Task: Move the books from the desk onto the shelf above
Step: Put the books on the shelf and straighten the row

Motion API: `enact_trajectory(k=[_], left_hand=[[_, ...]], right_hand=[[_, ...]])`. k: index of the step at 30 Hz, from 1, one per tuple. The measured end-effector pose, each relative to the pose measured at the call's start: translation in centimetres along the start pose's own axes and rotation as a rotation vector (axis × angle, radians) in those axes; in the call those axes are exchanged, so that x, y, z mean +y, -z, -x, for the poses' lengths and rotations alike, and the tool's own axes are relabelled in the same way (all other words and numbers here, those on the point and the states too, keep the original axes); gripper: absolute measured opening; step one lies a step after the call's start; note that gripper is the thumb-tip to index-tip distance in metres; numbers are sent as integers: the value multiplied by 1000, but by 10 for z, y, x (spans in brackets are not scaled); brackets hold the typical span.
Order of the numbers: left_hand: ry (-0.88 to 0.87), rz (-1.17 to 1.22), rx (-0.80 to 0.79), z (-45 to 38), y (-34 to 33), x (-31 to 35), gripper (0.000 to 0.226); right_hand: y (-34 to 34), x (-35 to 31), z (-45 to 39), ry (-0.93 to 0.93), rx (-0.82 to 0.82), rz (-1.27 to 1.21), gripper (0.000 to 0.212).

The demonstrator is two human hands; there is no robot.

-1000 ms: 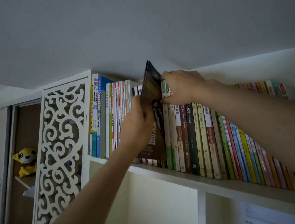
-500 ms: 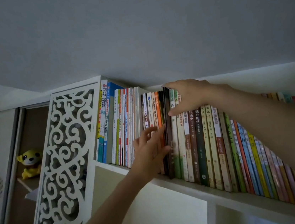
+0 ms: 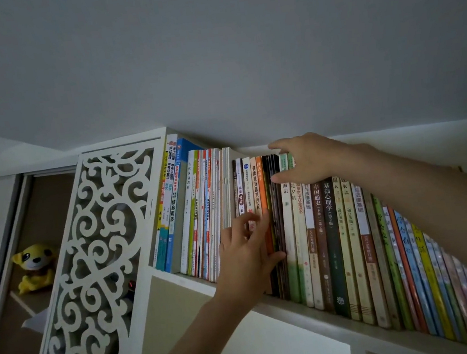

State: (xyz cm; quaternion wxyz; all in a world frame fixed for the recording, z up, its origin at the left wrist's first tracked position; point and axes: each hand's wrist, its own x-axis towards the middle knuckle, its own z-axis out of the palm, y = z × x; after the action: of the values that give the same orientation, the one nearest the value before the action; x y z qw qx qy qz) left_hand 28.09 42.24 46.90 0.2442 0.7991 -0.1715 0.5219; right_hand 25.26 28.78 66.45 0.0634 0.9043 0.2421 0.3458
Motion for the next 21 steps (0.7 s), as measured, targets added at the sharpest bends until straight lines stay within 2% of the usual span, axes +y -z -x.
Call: enact_trajectory(k=[10,21], left_hand=[[-96,-78,12,-1,-3,-9,72],[-238,-10,25,-8,-1,-22,61]], right_hand=[[-2,1,3,18,19,-104,64],[-7,6,-3,-33,27,-90,73]])
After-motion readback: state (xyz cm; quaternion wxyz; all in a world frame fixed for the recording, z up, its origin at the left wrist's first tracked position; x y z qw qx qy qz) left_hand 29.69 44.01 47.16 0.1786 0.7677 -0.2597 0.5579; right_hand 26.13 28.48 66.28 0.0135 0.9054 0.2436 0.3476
